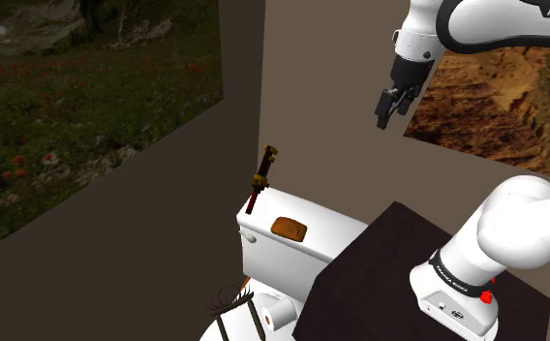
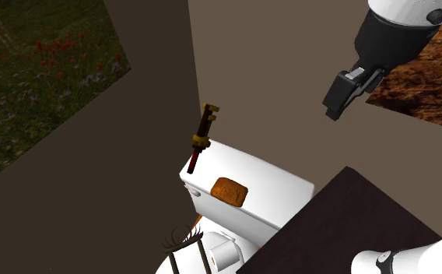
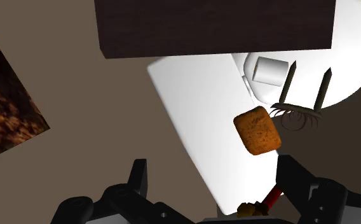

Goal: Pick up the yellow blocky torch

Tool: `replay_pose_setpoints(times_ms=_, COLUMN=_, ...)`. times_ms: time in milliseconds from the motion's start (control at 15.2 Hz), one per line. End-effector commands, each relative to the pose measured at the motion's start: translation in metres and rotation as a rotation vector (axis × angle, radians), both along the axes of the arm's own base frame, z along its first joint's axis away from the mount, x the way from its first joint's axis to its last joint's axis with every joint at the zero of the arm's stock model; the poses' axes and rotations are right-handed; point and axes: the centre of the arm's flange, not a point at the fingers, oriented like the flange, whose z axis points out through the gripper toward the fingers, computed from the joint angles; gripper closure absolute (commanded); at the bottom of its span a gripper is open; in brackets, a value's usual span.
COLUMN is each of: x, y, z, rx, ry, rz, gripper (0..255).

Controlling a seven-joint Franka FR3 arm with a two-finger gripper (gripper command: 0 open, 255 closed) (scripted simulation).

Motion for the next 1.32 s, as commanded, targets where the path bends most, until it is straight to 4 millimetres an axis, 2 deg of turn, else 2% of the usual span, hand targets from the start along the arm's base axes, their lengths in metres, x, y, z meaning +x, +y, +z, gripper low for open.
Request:
replay_pose_setpoints(times_ms=0, x=0.000, y=0.000, z=0.000, rx=0.000, ry=0.000, rz=0.000, gripper=0)
replay_pose_setpoints(times_ms=660, x=0.059, y=0.075, z=-0.099, rx=-0.103, ry=-0.091, rz=-0.089, gripper=0)
replay_pose_setpoints(times_ms=1254, x=0.125, y=0.128, z=-0.189, rx=-0.196, ry=-0.172, rz=-0.169, gripper=0)
